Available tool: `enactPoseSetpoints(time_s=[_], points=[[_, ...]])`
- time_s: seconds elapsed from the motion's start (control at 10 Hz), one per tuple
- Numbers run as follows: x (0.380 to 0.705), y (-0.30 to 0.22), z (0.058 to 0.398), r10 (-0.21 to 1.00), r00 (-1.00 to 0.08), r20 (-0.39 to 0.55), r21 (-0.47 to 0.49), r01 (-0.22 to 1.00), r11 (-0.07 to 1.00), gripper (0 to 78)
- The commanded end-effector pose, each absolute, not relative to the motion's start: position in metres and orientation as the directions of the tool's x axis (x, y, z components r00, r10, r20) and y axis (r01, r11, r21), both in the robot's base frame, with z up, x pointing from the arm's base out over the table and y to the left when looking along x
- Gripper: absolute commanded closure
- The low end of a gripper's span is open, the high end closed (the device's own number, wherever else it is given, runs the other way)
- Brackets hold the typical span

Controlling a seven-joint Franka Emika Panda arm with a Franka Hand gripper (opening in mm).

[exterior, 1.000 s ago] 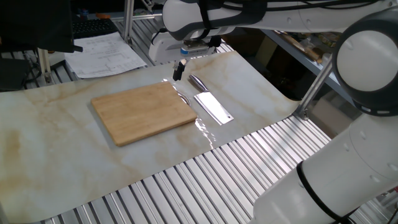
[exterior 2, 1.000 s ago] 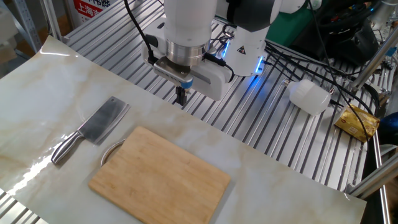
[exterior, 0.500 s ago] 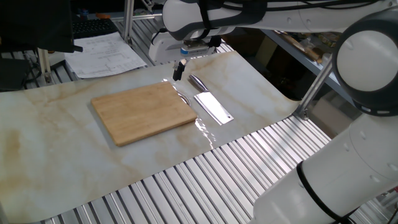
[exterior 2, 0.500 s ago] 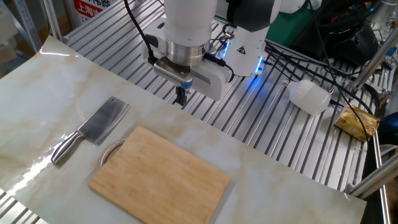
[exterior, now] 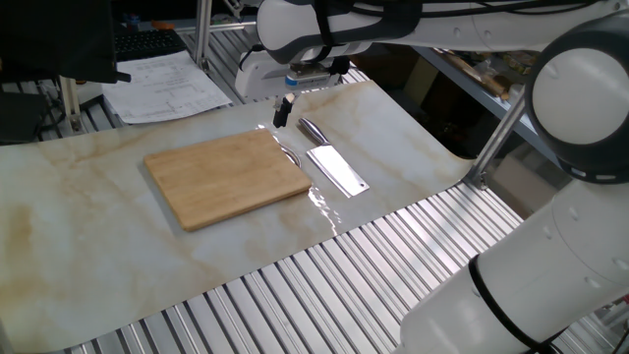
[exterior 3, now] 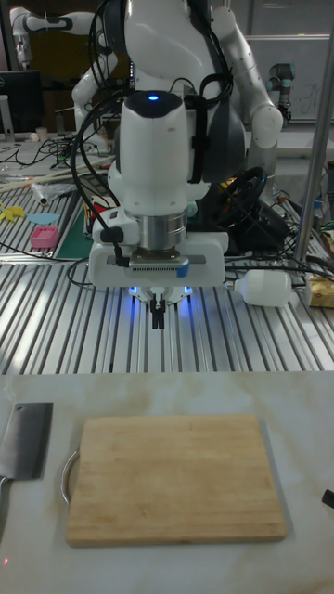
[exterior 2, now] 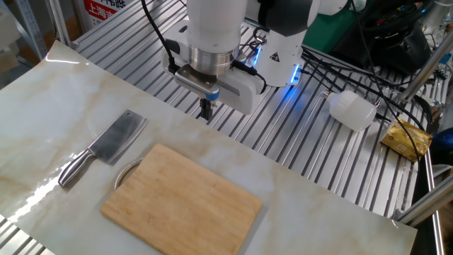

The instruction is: Put the knife on the cutting board

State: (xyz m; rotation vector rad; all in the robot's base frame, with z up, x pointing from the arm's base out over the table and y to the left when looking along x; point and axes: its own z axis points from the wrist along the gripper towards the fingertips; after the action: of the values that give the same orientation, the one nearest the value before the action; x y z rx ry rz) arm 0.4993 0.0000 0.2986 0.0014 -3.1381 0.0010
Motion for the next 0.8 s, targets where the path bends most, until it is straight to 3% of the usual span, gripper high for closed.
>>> enactPoseSetpoints(time_s=[0.1, 0.3, 0.8], points=[[0.4993, 0.0000, 0.2986, -0.052, -0.993, 0.107, 0.070, -0.045, 0.997, 77.6], [0.4993, 0.0000, 0.2986, -0.071, -0.992, 0.108, 0.006, -0.070, 0.997, 77.6], [0.4998, -0.0014, 0.2978, -0.072, -0.992, 0.107, 0.012, -0.071, 0.997, 77.6]])
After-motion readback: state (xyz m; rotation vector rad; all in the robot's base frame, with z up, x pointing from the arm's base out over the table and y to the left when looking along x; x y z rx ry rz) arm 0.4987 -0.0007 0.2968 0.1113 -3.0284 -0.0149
